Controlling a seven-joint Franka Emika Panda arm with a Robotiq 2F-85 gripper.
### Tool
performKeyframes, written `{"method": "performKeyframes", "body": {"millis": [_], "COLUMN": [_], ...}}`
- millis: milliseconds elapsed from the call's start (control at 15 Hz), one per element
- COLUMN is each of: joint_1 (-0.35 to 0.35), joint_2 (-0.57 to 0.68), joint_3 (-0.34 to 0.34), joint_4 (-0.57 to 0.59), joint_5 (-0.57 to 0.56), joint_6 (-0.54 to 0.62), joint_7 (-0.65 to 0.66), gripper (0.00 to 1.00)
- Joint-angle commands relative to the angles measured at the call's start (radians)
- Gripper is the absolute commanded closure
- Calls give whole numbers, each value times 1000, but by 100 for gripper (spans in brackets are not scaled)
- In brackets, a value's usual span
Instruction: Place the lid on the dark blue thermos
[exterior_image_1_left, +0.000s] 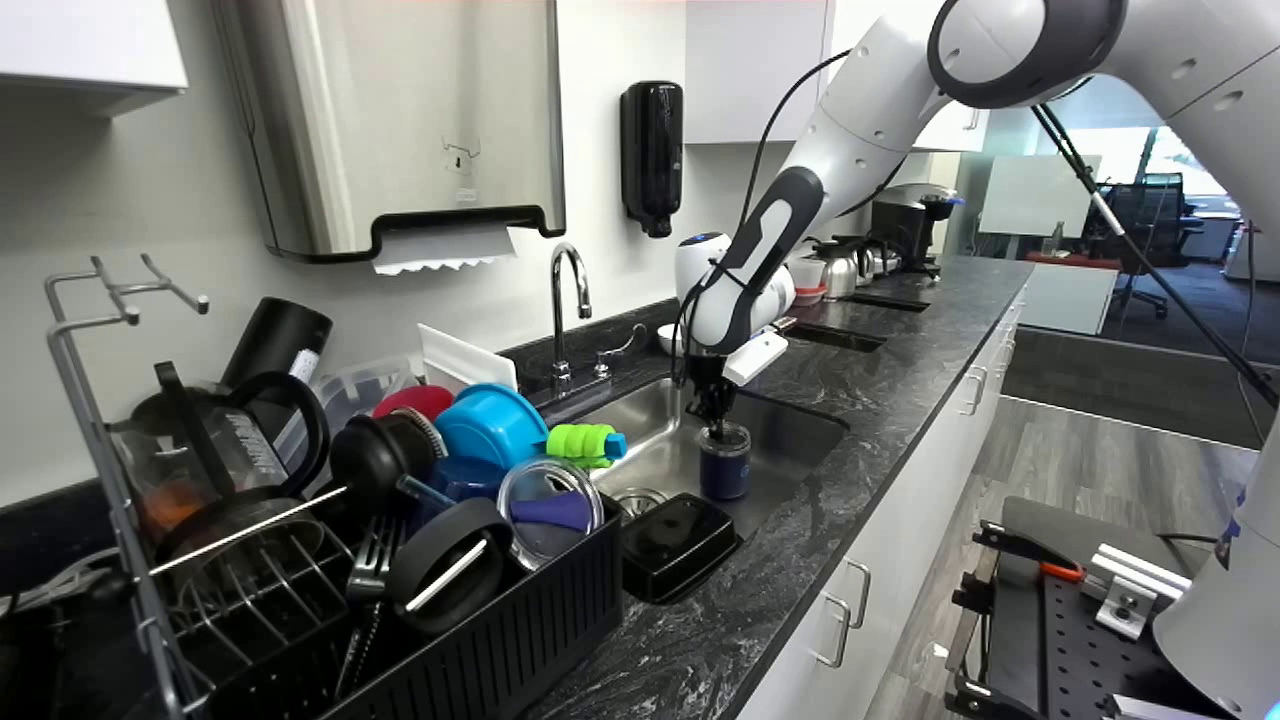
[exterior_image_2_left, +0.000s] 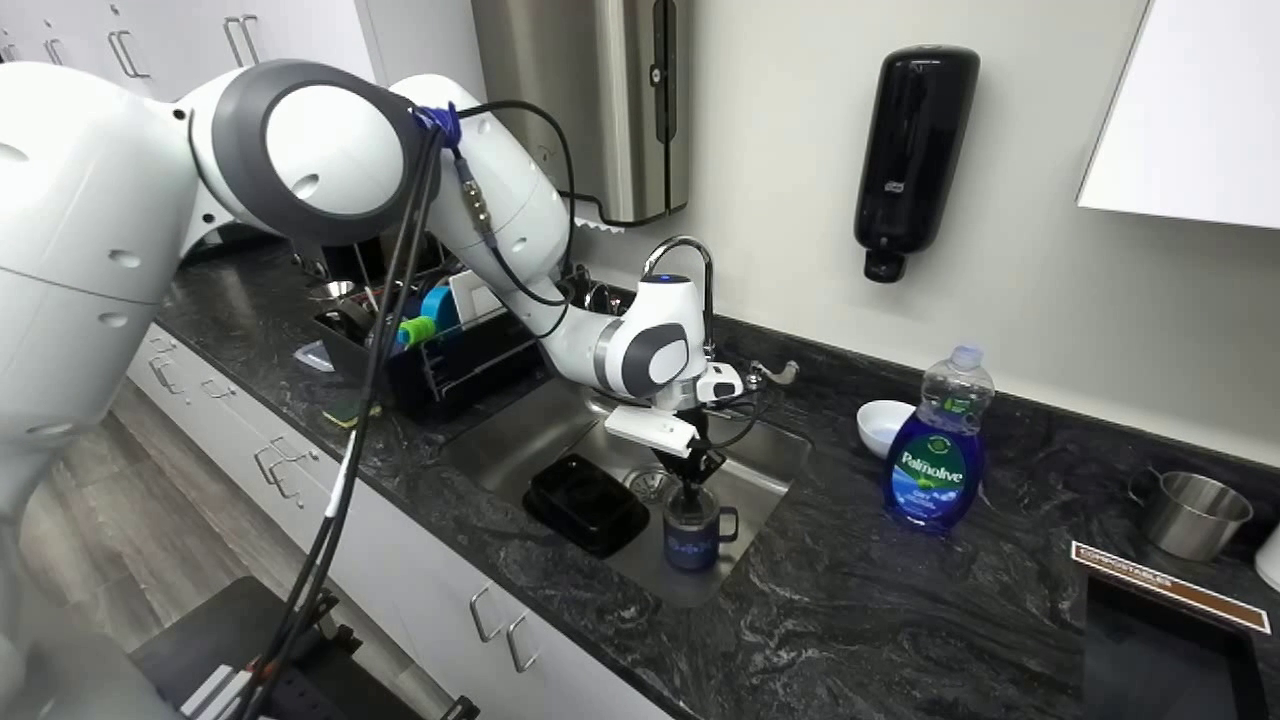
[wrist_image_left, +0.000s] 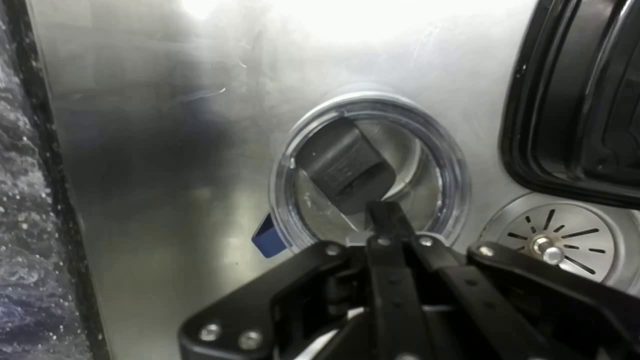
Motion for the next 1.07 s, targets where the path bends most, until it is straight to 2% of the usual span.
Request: {"method": "performKeyframes", "body": {"millis": [0,533,800,1000], "joint_1": [1,42,72,74], "joint_2": [-63,-189,-233,-273], "joint_3": [-10,-46,-74,-80], "joint_4": [-135,-329,-365,-356], "joint_5": [-16,-64,-89,-87], "joint_6": [80,196,235,192], "joint_7": [-10,15,34,38], "gripper": [100,100,100,100]}}
